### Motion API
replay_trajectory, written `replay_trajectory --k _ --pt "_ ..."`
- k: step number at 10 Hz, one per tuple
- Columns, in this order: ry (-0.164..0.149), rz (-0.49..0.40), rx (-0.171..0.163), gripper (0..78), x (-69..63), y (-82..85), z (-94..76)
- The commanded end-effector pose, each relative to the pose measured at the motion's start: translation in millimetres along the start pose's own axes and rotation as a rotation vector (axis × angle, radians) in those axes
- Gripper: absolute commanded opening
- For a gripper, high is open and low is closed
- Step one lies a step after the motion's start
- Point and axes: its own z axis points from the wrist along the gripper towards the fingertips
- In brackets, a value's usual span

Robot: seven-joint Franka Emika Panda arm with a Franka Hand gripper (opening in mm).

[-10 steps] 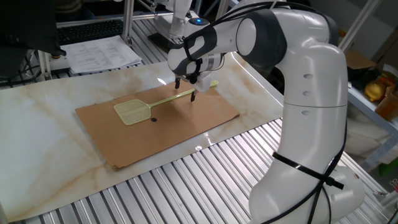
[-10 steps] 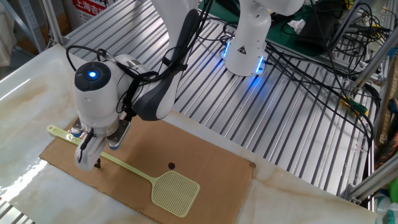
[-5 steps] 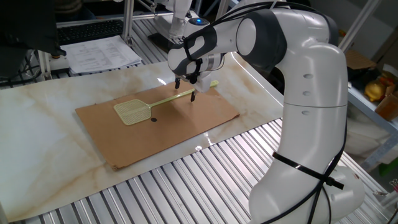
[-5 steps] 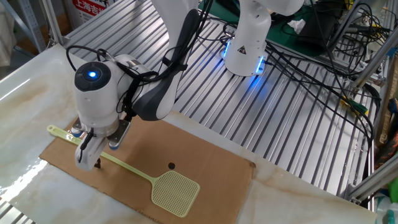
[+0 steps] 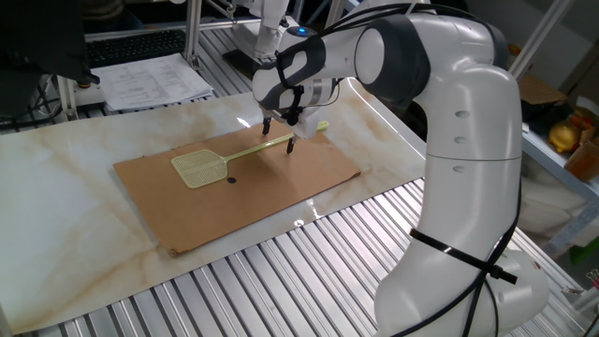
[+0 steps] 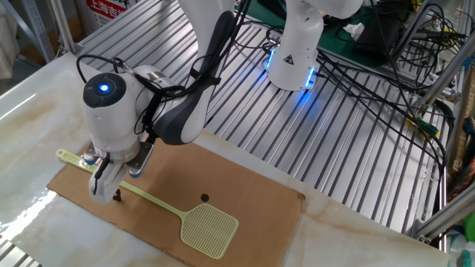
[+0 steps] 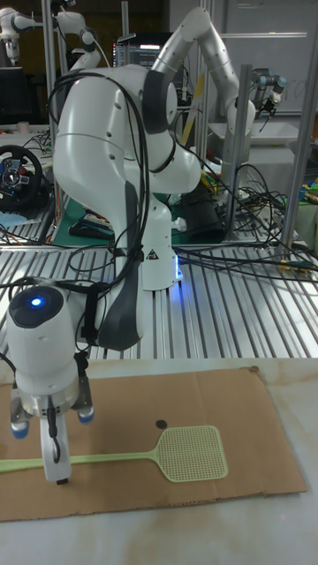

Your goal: Swat with a flyswatter

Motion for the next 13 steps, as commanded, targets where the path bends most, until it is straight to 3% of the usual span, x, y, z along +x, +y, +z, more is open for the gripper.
replay_trajectory --k 1,8,9,13 --pt "-0.001 -0.003 0.001 77.5 -1.0 0.3 1.0" --pt "-0.01 -0.001 0.008 77.5 -1.5 -0.2 3.7" --pt "-0.01 -0.001 0.008 1.2 -1.5 -0.2 3.7" --pt "-0.01 -0.001 0.008 1.2 -1.5 -0.2 3.7"
